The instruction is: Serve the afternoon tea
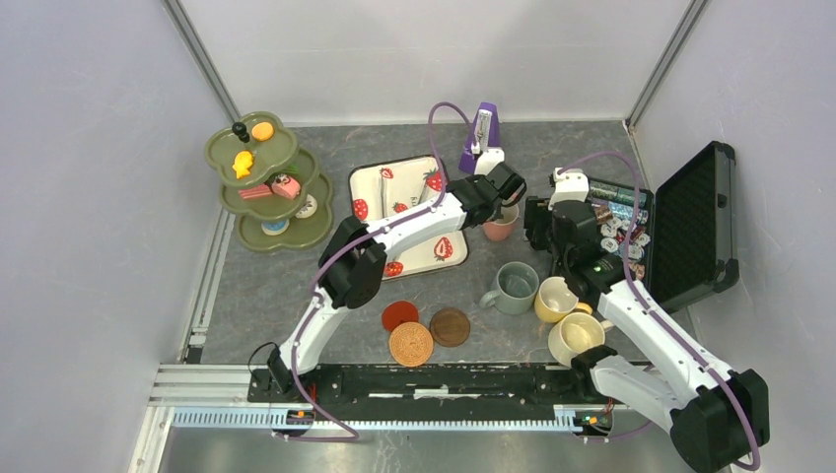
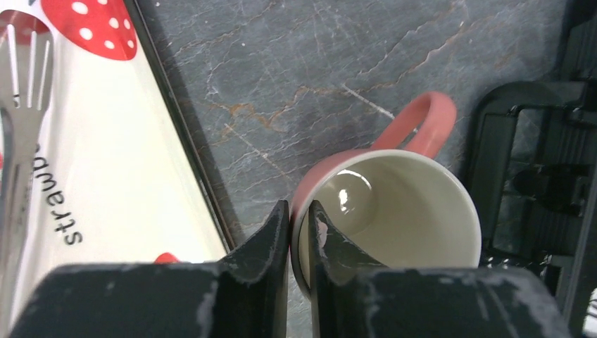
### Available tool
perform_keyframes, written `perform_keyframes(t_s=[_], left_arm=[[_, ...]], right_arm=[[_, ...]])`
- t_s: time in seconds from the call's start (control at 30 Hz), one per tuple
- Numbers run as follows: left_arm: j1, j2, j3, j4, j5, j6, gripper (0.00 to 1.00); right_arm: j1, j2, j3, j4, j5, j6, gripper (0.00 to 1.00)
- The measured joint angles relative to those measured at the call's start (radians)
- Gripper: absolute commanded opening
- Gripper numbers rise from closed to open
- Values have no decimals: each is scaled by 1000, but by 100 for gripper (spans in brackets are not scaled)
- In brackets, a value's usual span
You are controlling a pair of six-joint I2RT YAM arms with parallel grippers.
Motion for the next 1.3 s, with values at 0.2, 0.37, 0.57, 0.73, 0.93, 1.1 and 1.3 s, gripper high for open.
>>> perform_keyframes(t_s=[0.2,0.37,0.57,0.73,0.93,1.1,1.3], left_arm=[[-13,2,29,-61,-9,57,2],[-18,-2,63,-112,-3,114,2],[-18,-125,66,-170,6,184,2],[-10,-396,-19,-196,-17,238,2],[91,-839,-358,-215,-13,248,2],[252,-1060,-619,-296,-24,244,2],[339,-1226,-914,-309,-32,201,2]], right_arm=[[0,0,0,0,4,-9,81],[0,-2,0,-1,38,-27,81],[0,-35,0,0,82,-51,82],[0,-50,0,-1,76,-63,92],[0,-55,-7,2,-25,-95,98],[0,-51,-34,-7,-86,-120,98],[0,-50,-38,-15,-169,-129,98]])
